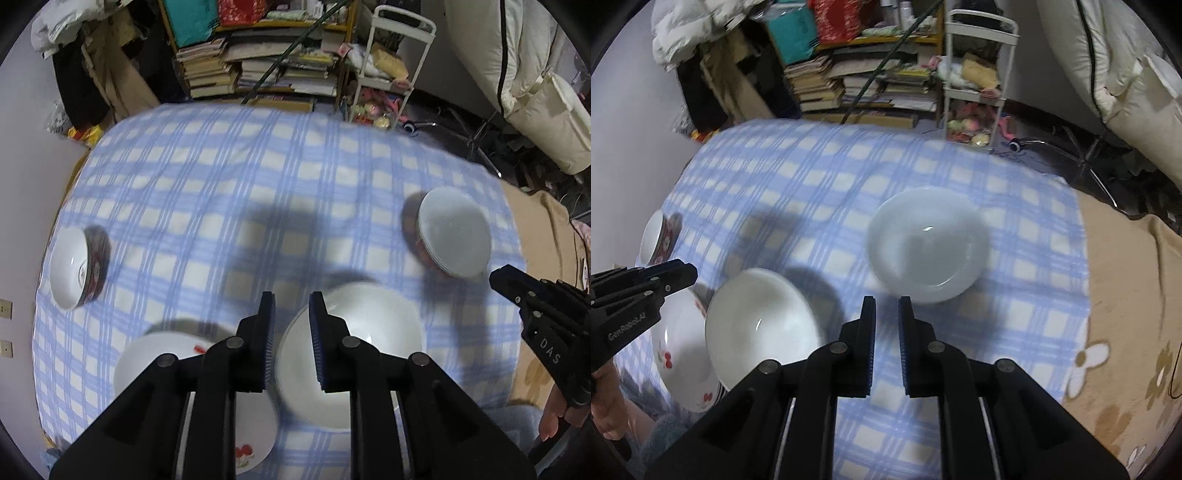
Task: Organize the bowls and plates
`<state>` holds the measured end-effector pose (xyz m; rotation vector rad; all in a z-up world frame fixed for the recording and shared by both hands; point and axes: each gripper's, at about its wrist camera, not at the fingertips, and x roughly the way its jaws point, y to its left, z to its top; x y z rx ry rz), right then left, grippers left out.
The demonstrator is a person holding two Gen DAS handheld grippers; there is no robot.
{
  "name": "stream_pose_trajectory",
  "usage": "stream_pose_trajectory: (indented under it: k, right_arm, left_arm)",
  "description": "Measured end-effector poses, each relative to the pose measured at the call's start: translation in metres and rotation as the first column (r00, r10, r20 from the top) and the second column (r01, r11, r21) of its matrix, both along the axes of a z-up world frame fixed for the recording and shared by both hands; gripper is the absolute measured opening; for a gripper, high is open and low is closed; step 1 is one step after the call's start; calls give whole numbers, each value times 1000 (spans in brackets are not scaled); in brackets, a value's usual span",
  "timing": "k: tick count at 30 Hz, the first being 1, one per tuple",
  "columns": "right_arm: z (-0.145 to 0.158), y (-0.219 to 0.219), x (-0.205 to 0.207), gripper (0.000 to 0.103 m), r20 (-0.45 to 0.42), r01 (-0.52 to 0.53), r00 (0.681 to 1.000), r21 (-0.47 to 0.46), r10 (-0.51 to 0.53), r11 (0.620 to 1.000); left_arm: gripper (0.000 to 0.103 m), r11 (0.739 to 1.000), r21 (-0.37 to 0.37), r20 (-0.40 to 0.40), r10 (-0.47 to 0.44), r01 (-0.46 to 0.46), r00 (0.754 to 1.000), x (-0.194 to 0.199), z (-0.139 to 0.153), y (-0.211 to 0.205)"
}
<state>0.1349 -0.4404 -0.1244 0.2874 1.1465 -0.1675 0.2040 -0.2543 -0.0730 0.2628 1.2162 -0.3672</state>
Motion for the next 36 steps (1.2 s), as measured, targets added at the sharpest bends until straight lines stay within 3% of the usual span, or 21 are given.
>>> stream_pose_trajectory:
  k: [5, 8, 10, 14, 16, 18, 30, 32, 33, 36]
  right_arm:
    - [0, -20, 3, 36, 7, 31, 1000, -3, -31, 1000]
    - [-5, -31, 7, 54, 3, 50, 999, 7, -50, 999]
    - [-10, -37, 10, 63, -2, 60, 998, 13, -60, 998]
    - [-21, -49, 14, 73, -25, 81, 996, 27, -81, 996]
    - [-28, -58, 15, 81, -36, 95, 995, 26, -94, 995]
    - [-34, -66, 16, 87, -43, 104, 994, 23, -103, 994]
    - [-77, -105, 25, 89, -92, 175, 981, 58, -169, 983]
    - [-82, -107, 27, 87, -87, 184, 980, 47, -180, 982]
    - [-83, -107, 28, 79, -78, 185, 980, 47, -181, 982]
    - [-91, -102, 33, 65, -85, 137, 988, 61, -132, 989]
  left_arm:
    - [25, 998, -26, -4, -52, 51, 999, 6, 4, -28]
    - [32, 996, -40, 10, -82, 82, 997, 6, 5, -49]
    - [50, 995, -37, 6, -94, 94, 996, 7, 3, -60]
    - [53, 991, 8, -11, -134, 134, 991, 9, -11, -85]
    - [67, 990, 26, -18, -136, 136, 991, 11, -20, -94]
    - [75, 991, 20, -39, -133, 134, 990, 16, -30, -101]
    - [75, 989, 0, -79, -149, 150, 986, 38, -77, -138]
    - [67, 989, -11, -93, -145, 144, 985, 42, -84, -141]
    - [55, 990, -18, -111, -139, 138, 984, 44, -88, -141]
    - [34, 994, -54, -211, -107, 98, 972, 53, -104, -141]
